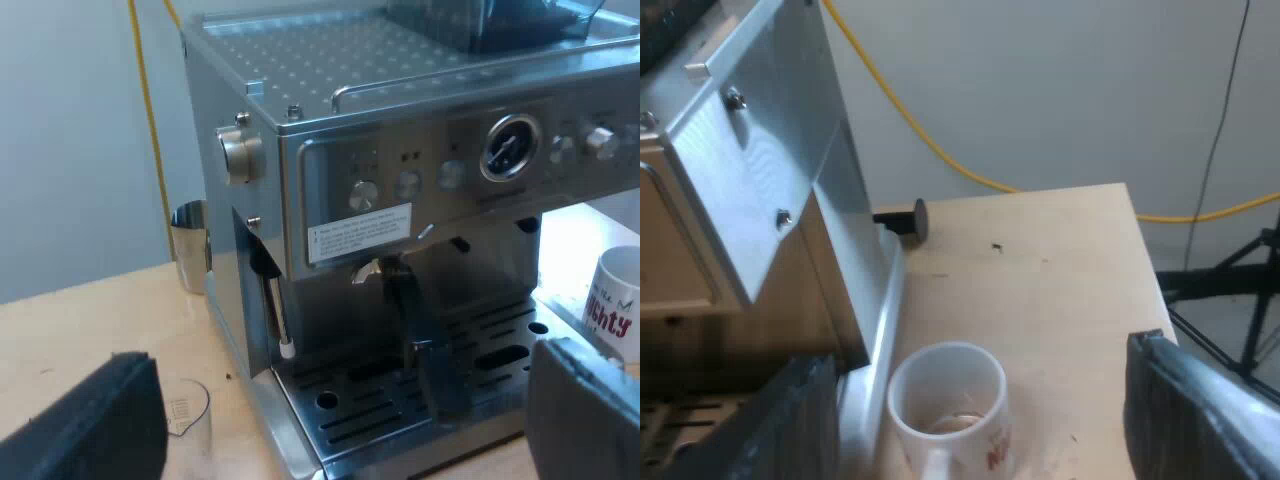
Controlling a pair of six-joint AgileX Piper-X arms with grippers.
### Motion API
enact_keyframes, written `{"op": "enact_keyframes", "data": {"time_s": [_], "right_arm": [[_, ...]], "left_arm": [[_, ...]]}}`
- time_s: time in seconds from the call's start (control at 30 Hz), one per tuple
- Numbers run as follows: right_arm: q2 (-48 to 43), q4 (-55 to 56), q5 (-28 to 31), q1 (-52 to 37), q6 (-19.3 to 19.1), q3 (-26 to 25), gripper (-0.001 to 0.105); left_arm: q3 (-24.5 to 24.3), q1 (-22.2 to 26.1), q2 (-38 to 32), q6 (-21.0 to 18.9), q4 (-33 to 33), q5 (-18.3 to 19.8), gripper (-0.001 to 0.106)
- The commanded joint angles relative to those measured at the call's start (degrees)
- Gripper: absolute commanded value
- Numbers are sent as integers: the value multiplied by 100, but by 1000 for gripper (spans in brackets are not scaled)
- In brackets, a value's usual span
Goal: Remove mug from coffee machine
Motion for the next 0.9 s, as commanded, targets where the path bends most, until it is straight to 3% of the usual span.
{"op": "enact_keyframes", "data": {"time_s": [0.03, 0.13, 0.3, 0.33, 0.43, 0.6, 0.73, 0.9], "right_arm": [[-511, 2, 305, -20, -67, 372, 62], [-864, 2, 534, -20, -67, 614, 62], [-1527, 2, 784, -20, -67, 1025, 62], [-1691, 2, 824, -20, -67, 1116, 62], [-2007, 2, 845, -20, -67, 1274, 62], [-2326, 178, 1220, -9, -67, 1462, 62], [-2328, 264, 1265, -4, -67, 1558, 62], [-2328, 280, 1169, -4, -67, 1681, 62]], "left_arm": [[-39, 2, -303, 12, 253, -112, 87], [-39, 2, -637, 12, 605, -401, 87], [-39, 2, -856, 12, 807, -579, 87], [-39, 2, -1238, 12, 1107, -994, 87], [-39, 2, -1471, 12, 1359, -1155, 87], [-66, 2, -1500, -39, 2046, -1400, 87], [-68, 2, -1499, -39, 2141, -1813, 87], [-56, 2, -1499, -39, 2129, -1999, 87]]}}
